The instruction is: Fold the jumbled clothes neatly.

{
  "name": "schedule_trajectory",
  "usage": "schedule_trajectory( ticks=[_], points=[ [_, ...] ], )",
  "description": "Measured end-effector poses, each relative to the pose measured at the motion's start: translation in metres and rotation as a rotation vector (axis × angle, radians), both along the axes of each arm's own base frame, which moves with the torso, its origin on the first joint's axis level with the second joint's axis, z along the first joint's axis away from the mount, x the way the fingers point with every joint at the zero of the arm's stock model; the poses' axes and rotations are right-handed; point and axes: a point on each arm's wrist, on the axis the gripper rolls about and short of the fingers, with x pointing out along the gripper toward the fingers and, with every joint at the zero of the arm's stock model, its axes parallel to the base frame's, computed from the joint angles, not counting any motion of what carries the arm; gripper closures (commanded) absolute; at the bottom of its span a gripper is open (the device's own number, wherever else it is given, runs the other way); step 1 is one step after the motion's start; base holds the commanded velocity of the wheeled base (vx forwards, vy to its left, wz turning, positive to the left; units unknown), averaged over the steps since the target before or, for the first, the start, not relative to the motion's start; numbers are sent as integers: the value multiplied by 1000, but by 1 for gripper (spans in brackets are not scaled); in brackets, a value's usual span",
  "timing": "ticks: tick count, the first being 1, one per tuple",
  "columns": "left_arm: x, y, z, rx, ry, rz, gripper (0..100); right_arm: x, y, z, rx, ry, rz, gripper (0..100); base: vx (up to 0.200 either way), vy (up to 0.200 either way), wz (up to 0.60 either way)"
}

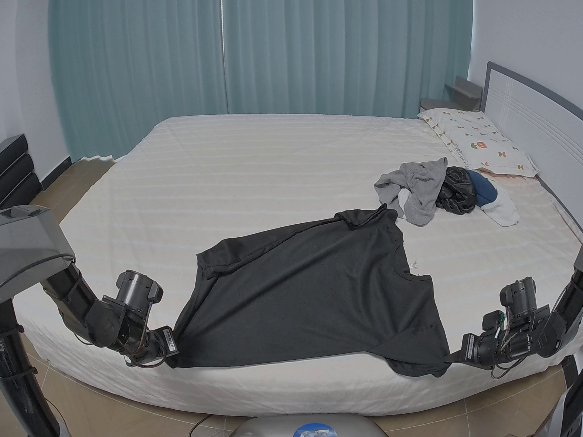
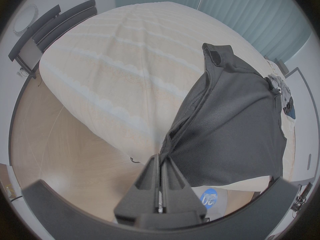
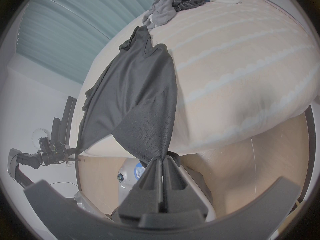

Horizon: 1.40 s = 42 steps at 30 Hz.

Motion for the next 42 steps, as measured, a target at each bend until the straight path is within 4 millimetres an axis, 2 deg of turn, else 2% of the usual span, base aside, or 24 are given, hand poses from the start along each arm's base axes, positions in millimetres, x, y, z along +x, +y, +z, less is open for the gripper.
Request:
schedule_trajectory(
  ticks=[7,16,27,35,38,42],
  points=[
    [3,-1,1,-6,-13,3,0,7,0,-5,3,8,-3,0,0,0,0],
    [9,-1,9,-54,-83,2,0,29,2,15,43,-87,-55,0,0,0,0],
    [14,-1,21,-90,-167,20,0,38,3,29,56,-155,-57,0,0,0,0],
    [18,-2,25,-157,-179,55,0,50,16,38,126,-174,-78,0,0,0,0],
    [19,-2,26,-162,-179,57,0,56,21,41,184,-157,-115,0,-200,200,0],
    [21,0,26,-168,-183,63,0,61,29,43,227,-152,-117,0,0,150,0]
  ],
)
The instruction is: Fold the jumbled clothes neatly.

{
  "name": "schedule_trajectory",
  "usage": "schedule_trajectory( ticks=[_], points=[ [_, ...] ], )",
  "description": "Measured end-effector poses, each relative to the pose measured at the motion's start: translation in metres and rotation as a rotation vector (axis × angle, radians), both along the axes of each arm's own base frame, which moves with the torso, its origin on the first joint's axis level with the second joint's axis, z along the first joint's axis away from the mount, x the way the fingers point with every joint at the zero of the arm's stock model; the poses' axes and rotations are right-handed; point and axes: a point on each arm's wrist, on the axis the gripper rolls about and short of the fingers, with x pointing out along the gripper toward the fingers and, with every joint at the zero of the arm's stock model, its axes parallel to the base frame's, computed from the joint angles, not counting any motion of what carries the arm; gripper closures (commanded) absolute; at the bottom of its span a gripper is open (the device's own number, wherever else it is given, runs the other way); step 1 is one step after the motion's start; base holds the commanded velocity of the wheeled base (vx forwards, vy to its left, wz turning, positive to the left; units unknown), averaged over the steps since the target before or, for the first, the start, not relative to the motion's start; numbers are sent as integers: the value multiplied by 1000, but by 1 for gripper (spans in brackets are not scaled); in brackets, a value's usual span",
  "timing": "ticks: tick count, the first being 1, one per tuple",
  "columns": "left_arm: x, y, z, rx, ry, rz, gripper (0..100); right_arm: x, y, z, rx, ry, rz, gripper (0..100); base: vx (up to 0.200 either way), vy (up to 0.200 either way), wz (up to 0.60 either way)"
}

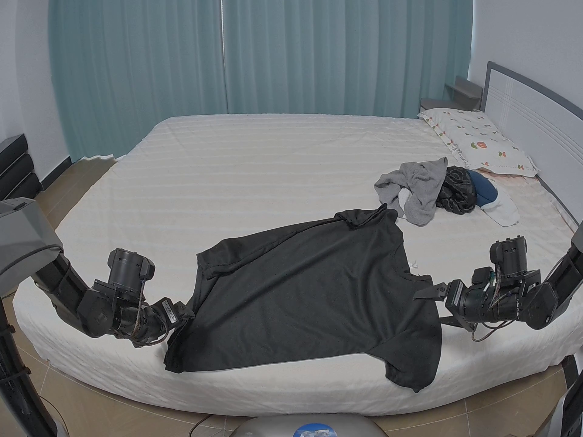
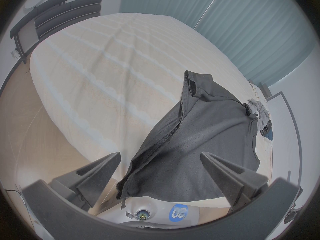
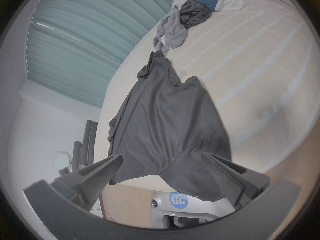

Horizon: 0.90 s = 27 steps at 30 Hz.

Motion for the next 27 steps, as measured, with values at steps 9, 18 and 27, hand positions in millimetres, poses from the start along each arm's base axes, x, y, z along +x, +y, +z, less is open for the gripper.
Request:
schedule_trajectory(
  ticks=[9,18,27],
  points=[
    [2,1,0,-1,-4,5,0,1,3,-5,2,15,6,0,0,0,0],
    [5,-1,2,-17,-16,26,0,1,3,-7,1,24,6,0,0,0,0],
    [9,-2,5,-47,-30,57,0,1,4,-9,-1,29,10,0,89,0,0]
  ],
)
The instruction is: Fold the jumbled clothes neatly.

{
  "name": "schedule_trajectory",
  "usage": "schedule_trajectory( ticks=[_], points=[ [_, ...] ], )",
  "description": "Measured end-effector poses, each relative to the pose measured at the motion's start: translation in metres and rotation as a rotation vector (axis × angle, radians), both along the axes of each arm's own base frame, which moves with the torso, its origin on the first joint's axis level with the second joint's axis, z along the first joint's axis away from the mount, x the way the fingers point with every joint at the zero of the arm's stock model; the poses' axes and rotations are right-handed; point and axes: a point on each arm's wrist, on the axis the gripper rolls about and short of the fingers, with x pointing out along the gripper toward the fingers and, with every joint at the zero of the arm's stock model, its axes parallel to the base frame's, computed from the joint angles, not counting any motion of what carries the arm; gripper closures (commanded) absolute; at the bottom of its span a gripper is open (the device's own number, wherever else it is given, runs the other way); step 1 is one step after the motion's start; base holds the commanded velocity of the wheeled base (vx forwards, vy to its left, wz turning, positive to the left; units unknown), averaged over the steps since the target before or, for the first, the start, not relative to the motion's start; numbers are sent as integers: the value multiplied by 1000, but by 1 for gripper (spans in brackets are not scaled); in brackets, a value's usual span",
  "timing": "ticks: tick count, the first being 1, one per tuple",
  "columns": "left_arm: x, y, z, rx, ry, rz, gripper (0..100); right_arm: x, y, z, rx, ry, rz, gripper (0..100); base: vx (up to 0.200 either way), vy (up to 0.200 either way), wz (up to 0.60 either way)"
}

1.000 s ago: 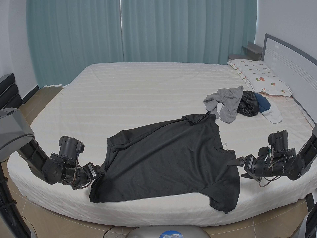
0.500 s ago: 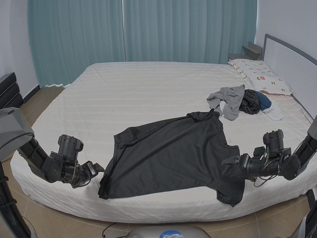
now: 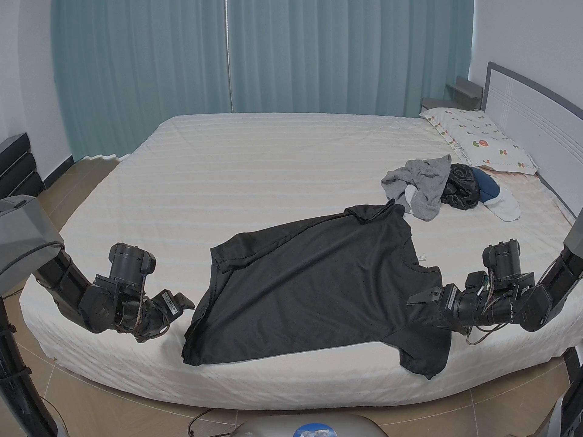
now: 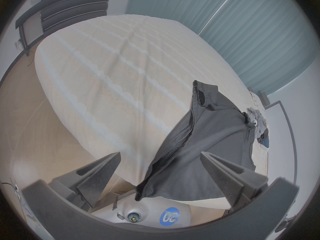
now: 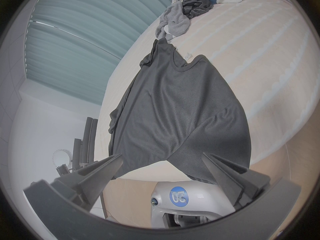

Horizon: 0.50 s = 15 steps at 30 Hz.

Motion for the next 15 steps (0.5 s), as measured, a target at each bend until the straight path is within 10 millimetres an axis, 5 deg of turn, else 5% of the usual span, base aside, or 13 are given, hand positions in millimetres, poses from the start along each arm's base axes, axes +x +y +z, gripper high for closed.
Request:
schedule_trajectory(
  ticks=[5,15],
  points=[
    [1,-1,1,-5,-6,1,0,0,2,0,-1,1,6,0,200,0,0],
    [3,-2,2,-18,-16,10,0,-1,2,0,0,-1,7,0,0,-20,0]
  ],
)
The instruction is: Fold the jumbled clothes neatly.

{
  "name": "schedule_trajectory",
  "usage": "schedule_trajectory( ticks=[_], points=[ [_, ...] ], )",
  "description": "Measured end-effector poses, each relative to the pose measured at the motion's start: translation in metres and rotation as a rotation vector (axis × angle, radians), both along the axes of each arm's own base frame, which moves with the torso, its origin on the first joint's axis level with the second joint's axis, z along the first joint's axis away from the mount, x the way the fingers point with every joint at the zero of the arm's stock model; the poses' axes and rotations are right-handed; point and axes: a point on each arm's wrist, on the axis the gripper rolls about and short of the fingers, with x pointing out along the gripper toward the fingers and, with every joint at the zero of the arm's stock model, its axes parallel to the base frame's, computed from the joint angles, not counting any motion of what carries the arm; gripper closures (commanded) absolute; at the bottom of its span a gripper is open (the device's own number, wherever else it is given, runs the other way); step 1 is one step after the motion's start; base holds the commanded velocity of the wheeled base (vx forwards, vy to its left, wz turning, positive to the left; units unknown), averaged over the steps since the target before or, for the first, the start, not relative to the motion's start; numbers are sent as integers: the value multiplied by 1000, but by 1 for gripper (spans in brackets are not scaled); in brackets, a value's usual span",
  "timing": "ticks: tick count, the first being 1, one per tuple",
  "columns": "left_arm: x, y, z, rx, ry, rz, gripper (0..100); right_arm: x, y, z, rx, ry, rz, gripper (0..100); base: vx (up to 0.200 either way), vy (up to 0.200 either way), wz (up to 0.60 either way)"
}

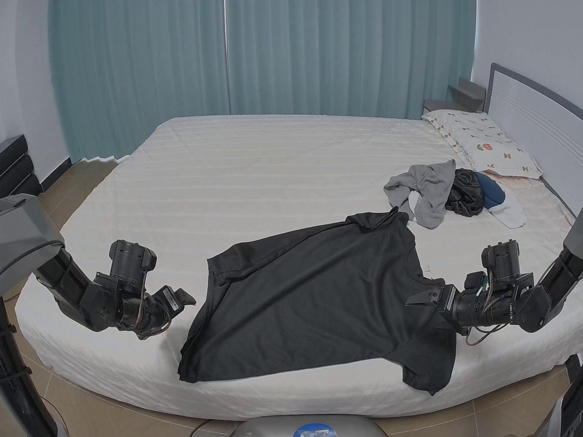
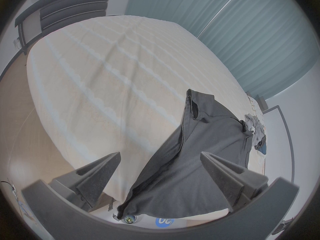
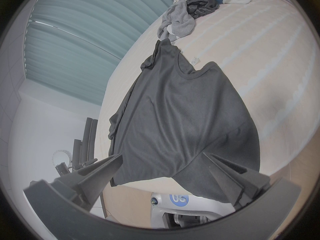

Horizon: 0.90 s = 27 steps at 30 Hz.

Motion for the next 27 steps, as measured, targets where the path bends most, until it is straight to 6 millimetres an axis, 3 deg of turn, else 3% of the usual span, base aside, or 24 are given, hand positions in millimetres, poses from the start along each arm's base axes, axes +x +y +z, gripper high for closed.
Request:
schedule_trajectory(
  ticks=[11,20,27],
  points=[
    [2,-6,3,-39,-9,23,0,-1,2,0,-1,1,6,0,0,-200,0],
    [6,-8,5,-46,-41,21,0,-2,3,0,-2,2,12,0,0,0,0],
    [8,-6,8,-53,-68,30,0,-4,6,-1,-2,7,21,0,200,0,0]
  ],
)
